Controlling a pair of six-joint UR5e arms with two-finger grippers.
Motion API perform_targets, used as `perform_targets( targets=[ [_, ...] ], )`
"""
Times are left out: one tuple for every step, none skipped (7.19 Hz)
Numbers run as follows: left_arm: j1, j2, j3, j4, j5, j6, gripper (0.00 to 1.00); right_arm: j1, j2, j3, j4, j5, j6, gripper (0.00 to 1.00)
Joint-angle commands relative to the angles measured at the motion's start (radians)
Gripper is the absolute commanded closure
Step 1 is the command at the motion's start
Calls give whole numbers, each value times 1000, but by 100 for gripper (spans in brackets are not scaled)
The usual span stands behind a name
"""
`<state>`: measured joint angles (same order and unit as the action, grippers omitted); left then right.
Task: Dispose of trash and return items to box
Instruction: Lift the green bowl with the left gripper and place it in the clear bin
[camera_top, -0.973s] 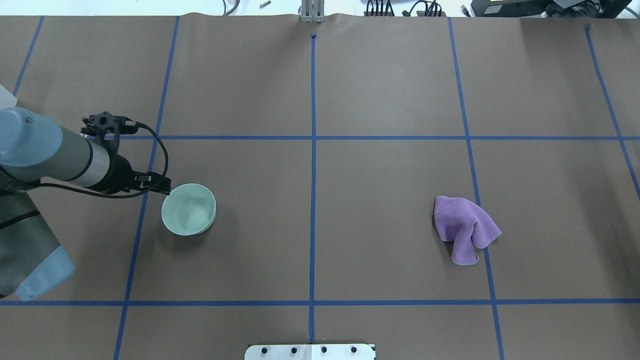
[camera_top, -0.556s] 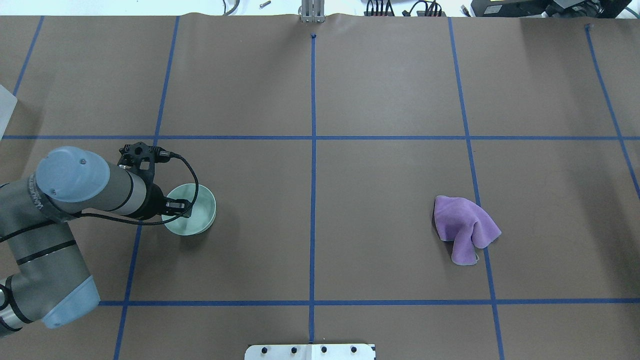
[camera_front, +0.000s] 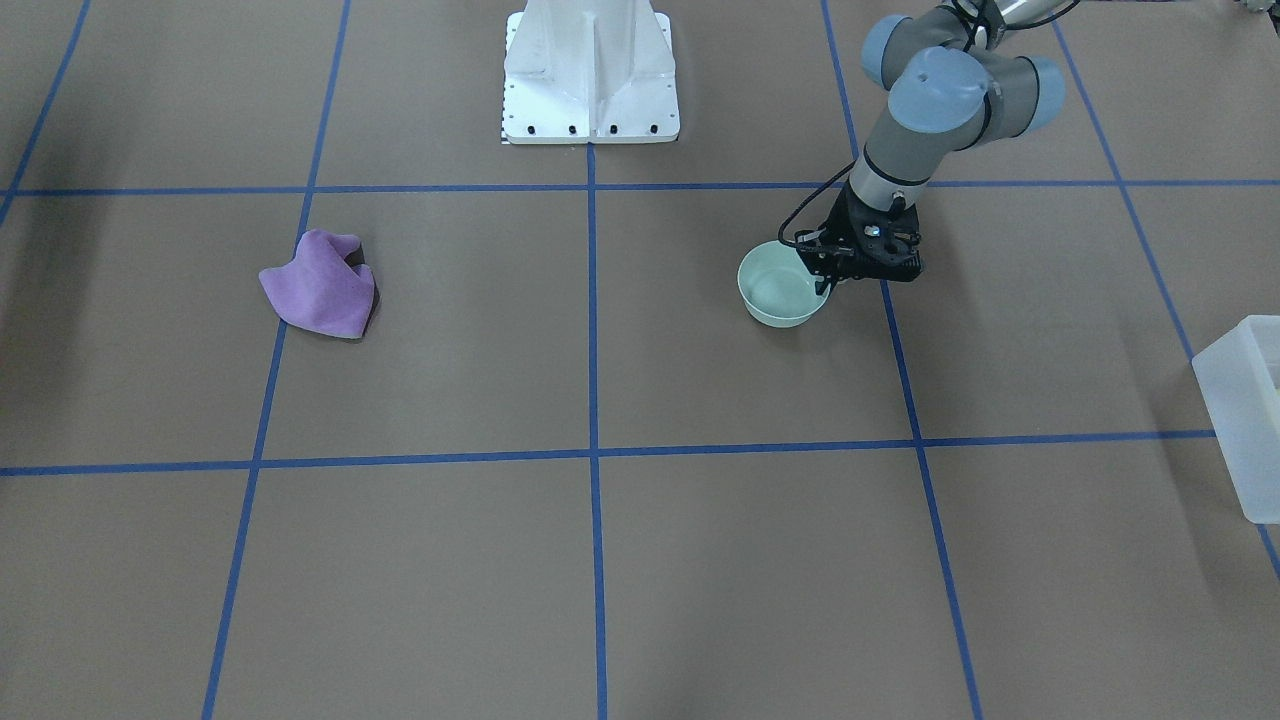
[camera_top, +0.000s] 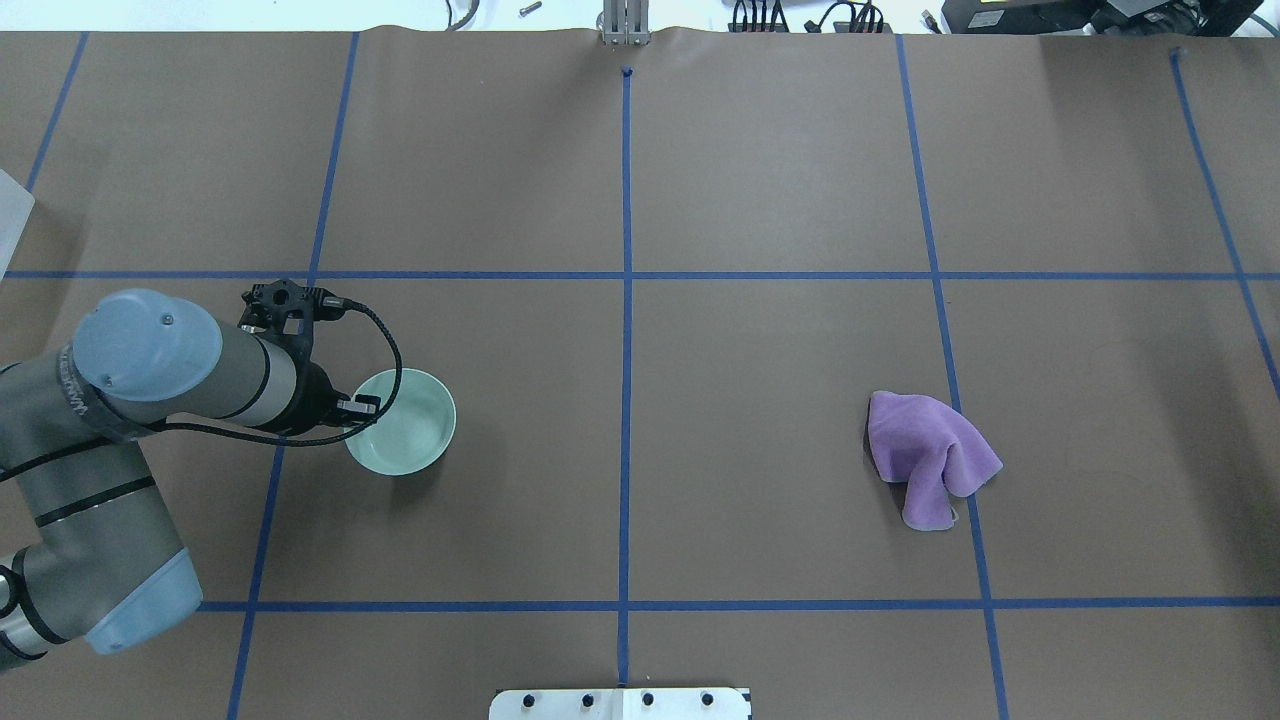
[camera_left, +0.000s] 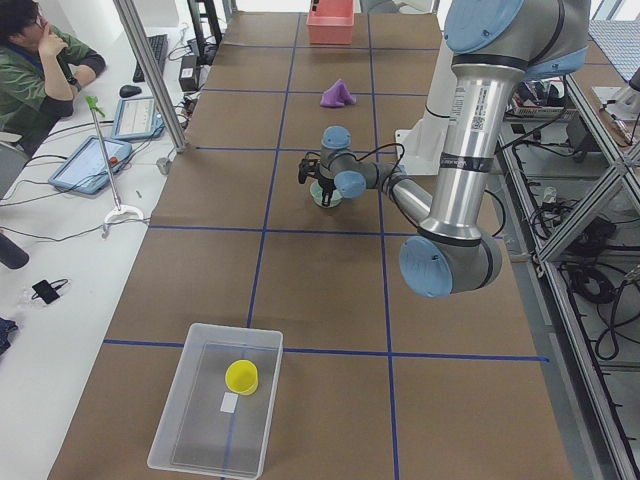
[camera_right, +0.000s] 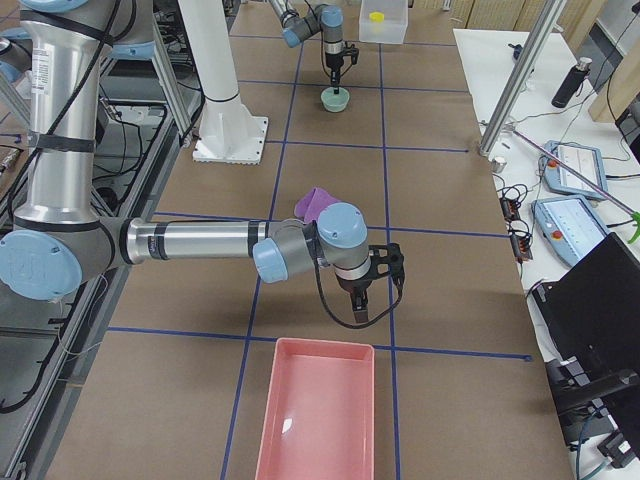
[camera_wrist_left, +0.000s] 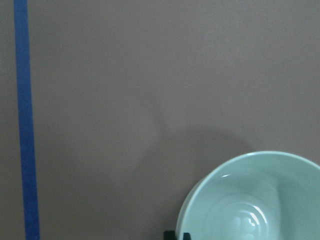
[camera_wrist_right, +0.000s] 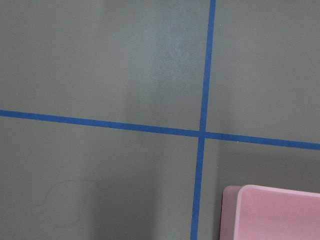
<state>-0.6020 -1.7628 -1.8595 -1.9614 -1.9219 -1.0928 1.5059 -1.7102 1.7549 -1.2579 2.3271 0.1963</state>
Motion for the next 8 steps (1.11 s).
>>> perform_targets(
  targets=[
    [-159, 29, -18, 4, -131, 87, 100, 0, 0, 0, 0, 0, 0, 0],
    [-242, 64, -13, 7, -162, 197, 100, 0, 0, 1, 0, 2, 0, 0],
    [-346, 94, 2, 10, -222, 314, 100, 0, 0, 1, 0, 2, 0, 0],
    [-472, 111, 47, 10, -312, 440, 100, -1, 0, 3, 0, 3, 2, 0],
    [-596, 115, 118, 18, -380, 609, 100, -1, 1, 8, 0, 3, 3, 0],
    [-716, 115, 193, 54, -411, 778, 100, -1, 6, 9, 0, 5, 5, 0],
    [-834, 100, 276, 124, -436, 964, 100, -1, 12, 11, 0, 6, 9, 0],
    [-939, 54, 352, 210, -445, 1132, 100, -4, 12, 12, 2, 8, 21, 0]
  ],
)
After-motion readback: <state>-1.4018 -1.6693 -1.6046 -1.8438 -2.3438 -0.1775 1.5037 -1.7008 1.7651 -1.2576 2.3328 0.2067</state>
